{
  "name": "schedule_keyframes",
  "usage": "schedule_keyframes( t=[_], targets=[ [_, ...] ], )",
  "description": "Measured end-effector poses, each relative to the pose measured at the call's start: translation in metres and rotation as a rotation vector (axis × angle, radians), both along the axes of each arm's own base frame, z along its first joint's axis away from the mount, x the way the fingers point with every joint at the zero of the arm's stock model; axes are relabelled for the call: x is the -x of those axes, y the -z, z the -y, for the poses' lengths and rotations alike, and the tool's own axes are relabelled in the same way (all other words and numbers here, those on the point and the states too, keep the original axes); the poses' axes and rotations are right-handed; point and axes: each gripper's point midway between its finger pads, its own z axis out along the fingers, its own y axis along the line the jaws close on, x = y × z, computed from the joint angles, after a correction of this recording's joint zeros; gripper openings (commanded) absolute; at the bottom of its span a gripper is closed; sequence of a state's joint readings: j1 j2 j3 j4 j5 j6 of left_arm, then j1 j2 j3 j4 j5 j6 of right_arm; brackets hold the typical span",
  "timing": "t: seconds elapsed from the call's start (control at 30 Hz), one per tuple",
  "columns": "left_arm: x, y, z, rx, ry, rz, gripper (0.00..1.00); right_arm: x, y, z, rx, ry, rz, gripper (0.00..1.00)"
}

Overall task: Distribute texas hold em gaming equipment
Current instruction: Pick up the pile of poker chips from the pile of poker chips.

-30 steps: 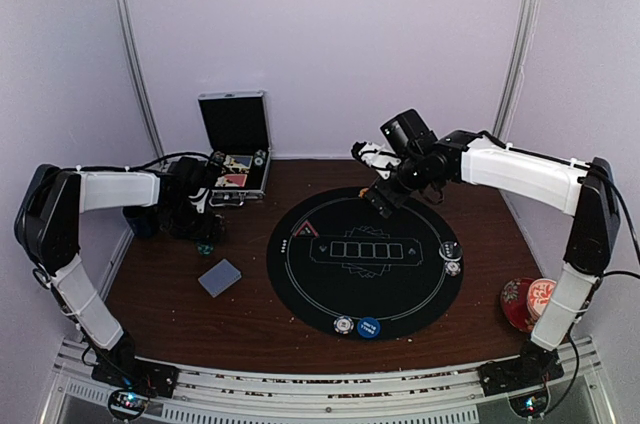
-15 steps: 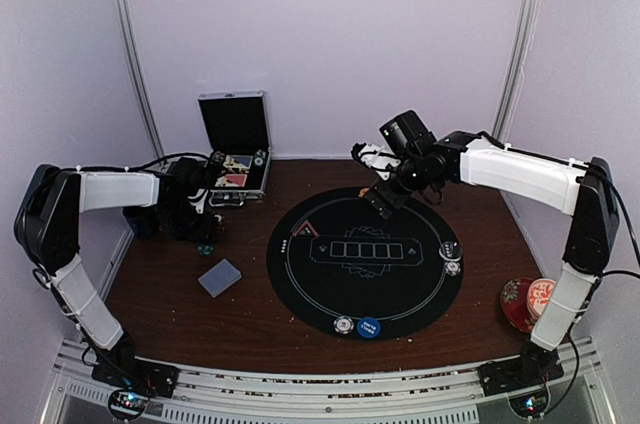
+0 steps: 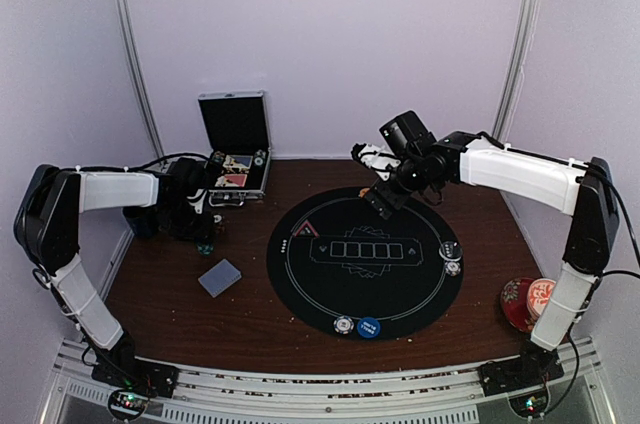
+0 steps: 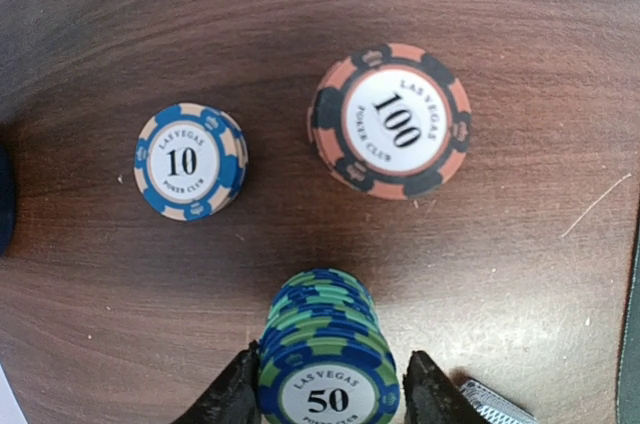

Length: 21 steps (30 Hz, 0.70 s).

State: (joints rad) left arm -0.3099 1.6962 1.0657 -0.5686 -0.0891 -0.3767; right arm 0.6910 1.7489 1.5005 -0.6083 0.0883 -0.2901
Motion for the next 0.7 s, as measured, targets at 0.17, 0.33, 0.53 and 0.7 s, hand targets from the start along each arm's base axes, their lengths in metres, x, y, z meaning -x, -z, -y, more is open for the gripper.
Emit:
schedule_keyframes(
  t=[0.17,0.33,0.53,0.7],
  targets=[
    [-0.0004,0.0001,-0.0020,-0.004,-0.006,0.001,0.42,-0.0001,-0.0001,0.0000,0.000,0.001,0.000,1.00],
    [-0.0006,-0.0005,-0.0027,-0.006,-0.009,0.003,0.34,0.0003,-0.0001,-0.0005,0.000,0.000,0.001,1.00],
    [-0.0008,-0.0012,-0.0036,-0.010,-0.013,0.006,0.29,0.0006,0.0000,-0.0010,0.001,-0.001,0.001,1.00],
    [-0.0007,-0.0081,-0.0051,-0.011,-0.018,0.024,0.29,0.0005,0.0000,-0.0009,0.002,0.000,0.002,1.00]
  ],
)
